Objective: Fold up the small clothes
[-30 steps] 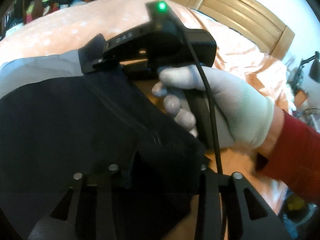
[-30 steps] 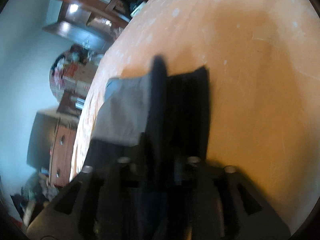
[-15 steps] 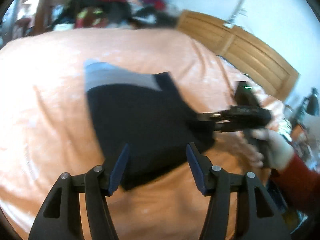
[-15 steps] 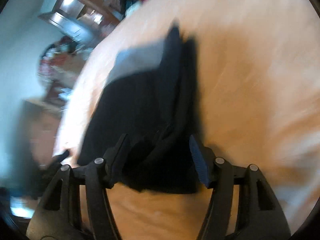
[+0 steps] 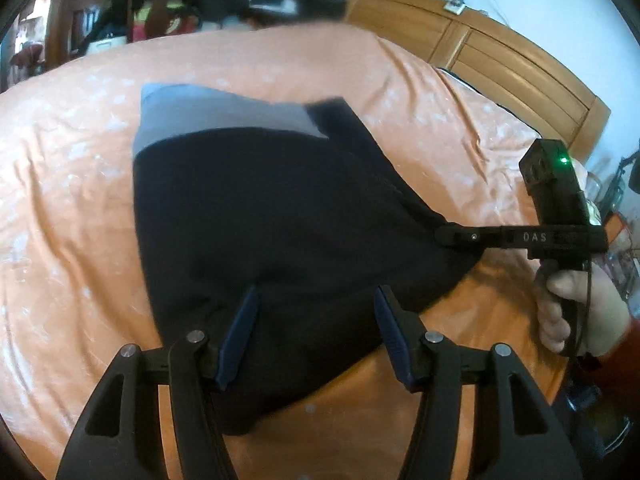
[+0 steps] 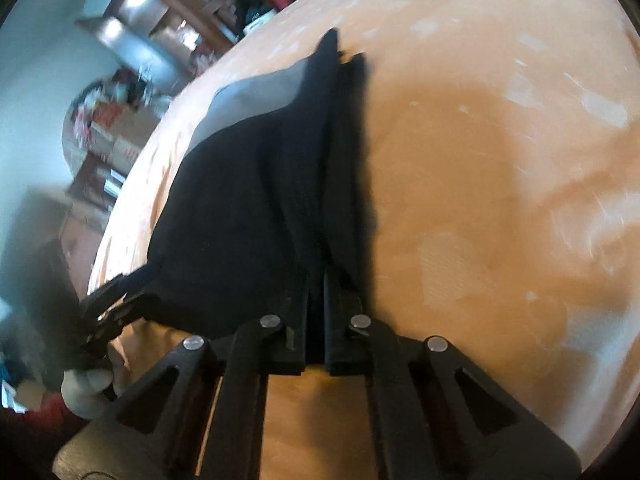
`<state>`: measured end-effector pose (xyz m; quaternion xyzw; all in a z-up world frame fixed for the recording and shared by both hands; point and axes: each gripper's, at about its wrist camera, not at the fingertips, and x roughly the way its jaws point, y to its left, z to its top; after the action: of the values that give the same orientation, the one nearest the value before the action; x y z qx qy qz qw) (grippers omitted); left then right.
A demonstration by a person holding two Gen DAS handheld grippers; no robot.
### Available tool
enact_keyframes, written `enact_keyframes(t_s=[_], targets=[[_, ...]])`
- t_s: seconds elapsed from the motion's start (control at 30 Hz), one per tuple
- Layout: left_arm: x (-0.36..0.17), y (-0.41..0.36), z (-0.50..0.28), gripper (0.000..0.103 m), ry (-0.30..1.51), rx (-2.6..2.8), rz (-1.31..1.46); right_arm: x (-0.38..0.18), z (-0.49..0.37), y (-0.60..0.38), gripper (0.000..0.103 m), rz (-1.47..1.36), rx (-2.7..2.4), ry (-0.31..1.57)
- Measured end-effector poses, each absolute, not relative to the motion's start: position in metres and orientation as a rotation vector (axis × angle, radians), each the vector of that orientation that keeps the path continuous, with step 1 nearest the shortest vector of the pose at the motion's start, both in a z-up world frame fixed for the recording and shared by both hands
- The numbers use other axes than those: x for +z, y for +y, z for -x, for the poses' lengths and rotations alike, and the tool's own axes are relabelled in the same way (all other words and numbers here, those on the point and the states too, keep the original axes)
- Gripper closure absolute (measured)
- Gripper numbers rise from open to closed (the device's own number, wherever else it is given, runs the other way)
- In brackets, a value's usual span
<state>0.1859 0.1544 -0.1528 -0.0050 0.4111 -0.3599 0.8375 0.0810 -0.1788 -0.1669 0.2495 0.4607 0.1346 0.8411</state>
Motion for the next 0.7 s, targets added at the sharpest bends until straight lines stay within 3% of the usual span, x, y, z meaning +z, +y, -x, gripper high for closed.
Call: enact_keyframes(t_s=[0.2, 0.3, 0.37, 0.43, 0.5, 0.57, 0.6, 0.67, 0.7], targets=[[-0.121, 0.182, -0.169, 0.041, 0.776, -0.756, 0.092, -0.122, -0.069, -0.162, 0.101, -0.46, 0.325, 0.859], [-0.11, 0.181, -0.175, 0.035, 0.734, -0.747, 0.069, -0.116, -0.071, -0.168, 0.101, -0.479, 0.333, 0.842], [-0.126, 0.172, -0.188, 0.028, 0.797, -0.719, 0.019, -0.135, -0.076, -0.163, 0.101, -0.462, 0.325, 0.902], [-0.163, 0.156, -0.205, 0.028, 0.936, -0.72, -0.047, -0.154, -0.078, -0.161, 0.1, -0.404, 0.287, 0.954], [-0.171, 0.156, -0.204, 0.028, 0.918, -0.726, -0.039, -0.153, -0.075, -0.171, 0.098, -0.454, 0.279, 0.948], [-0.169, 0.16, -0.204, 0.028, 0.911, -0.733, -0.019, -0.143, -0.077, -0.172, 0.089, -0.468, 0.323, 0.963], [-0.17, 0.162, -0.204, 0.028, 0.908, -0.736, -0.011, -0.131, -0.077, -0.174, 0.07, -0.456, 0.325, 0.933], [-0.172, 0.163, -0.205, 0.028, 0.903, -0.737, -0.004, -0.114, -0.083, -0.181, 0.049, -0.486, 0.333, 0.855], [-0.173, 0.162, -0.204, 0.027, 0.899, -0.734, -0.012, -0.108, -0.092, -0.186, 0.051, -0.515, 0.344, 0.815]])
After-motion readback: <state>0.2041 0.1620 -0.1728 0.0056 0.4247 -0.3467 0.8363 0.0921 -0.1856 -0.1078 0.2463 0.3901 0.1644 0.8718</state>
